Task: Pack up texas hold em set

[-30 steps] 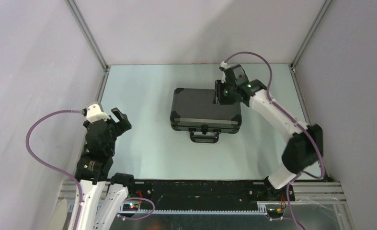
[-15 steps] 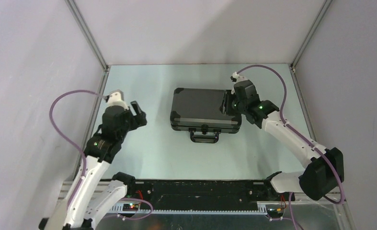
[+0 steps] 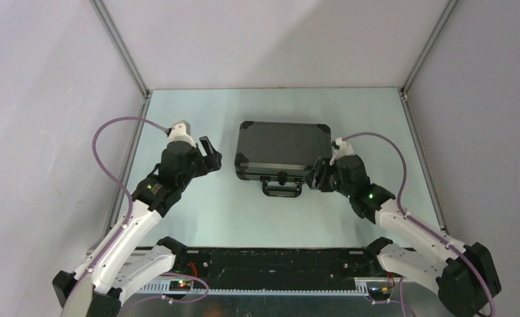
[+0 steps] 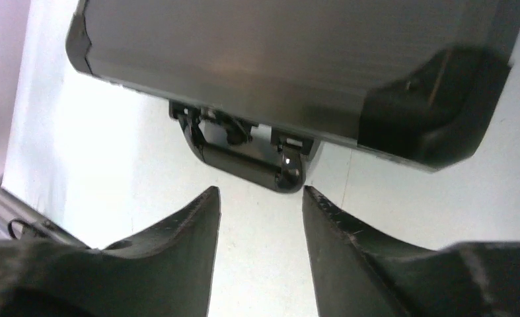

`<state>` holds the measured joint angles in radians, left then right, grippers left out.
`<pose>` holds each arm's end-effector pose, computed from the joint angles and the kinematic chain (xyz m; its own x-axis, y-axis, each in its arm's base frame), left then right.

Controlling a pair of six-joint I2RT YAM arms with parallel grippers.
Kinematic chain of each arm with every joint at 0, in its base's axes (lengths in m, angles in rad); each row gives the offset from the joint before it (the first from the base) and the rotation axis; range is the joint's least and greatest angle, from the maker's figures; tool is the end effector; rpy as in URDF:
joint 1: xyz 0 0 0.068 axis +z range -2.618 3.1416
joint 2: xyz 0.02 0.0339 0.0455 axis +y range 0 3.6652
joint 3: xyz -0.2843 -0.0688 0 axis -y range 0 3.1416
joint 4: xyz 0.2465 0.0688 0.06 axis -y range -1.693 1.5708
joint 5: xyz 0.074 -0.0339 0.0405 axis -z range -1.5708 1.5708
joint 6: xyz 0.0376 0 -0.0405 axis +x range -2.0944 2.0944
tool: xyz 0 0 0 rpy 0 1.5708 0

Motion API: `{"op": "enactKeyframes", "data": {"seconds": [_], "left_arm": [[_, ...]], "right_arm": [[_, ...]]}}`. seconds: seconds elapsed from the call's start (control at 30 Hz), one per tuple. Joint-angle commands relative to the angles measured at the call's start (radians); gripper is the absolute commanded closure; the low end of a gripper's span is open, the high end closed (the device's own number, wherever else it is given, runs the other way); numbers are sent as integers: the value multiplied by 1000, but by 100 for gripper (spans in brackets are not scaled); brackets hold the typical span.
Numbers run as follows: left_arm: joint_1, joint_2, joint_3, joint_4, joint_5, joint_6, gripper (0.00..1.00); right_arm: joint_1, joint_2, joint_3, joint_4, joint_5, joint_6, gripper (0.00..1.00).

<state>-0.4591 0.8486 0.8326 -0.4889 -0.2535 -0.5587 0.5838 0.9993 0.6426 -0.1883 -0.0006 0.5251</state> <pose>0.1621 -0.0696 0.3295 -0.4908 -0.3298 -0.8064 -0.0330 0.9320 -0.3611 0.1782 0.1178 0.2649 -0.6508 0.1709 -0.7398 -0.2605 0.8650 0.4289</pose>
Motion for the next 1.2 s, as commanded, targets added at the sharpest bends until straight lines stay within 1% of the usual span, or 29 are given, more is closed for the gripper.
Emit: {"op": "enactKeyframes", "data": {"seconds": [0.0, 0.03, 0.07, 0.1, 0.23, 0.33, 0.5, 0.63, 0.77, 0.83, 0.97, 1.0, 1.03, 1.07, 1.1, 1.17], "left_arm": [[-14, -17, -33, 62, 19, -30, 18], [-15, -21, -47, 62, 22, -31, 18], [-15, -34, -54, 61, 24, -32, 18], [-15, -42, -68, 60, 25, -30, 18], [-15, -94, -95, 60, 8, -20, 17], [-15, -102, -96, 59, 6, -6, 16], [-14, -113, -99, 59, 5, 9, 16], [-13, -116, -100, 58, 4, 12, 16], [-13, -112, -102, 59, 6, 12, 15], [-13, -112, -102, 58, 9, 13, 15], [-14, -113, -104, 59, 10, 13, 15], [-14, -112, -104, 59, 10, 13, 15], [-13, -110, -105, 59, 12, 13, 15], [-13, -111, -106, 59, 14, 13, 15], [-13, -112, -107, 59, 14, 13, 15], [-15, -113, -110, 59, 16, 12, 15]], "right_arm": [[-9, -67, -213, 439, -135, 31, 40], [-14, -60, -273, 494, -176, 19, 38], [-27, -34, -295, 588, -201, -11, 35], [-34, -15, -321, 625, -250, -24, 35], [-46, 129, -312, 768, -346, -79, 34], [-38, 249, -290, 870, -359, -102, 34], [-12, 407, -247, 1000, -343, -112, 30], [30, 490, -220, 1080, -264, -125, 29], [54, 563, -183, 1101, -204, -113, 29], [64, 573, -178, 1099, -156, -97, 30], [107, 540, -178, 1032, 8, -104, 31], [131, 522, -178, 998, 78, -114, 31], [153, 512, -178, 982, 115, -121, 31], [180, 497, -178, 956, 199, -131, 31], [195, 492, -178, 947, 236, -137, 31], [235, 494, -178, 949, 368, -150, 30]]}}
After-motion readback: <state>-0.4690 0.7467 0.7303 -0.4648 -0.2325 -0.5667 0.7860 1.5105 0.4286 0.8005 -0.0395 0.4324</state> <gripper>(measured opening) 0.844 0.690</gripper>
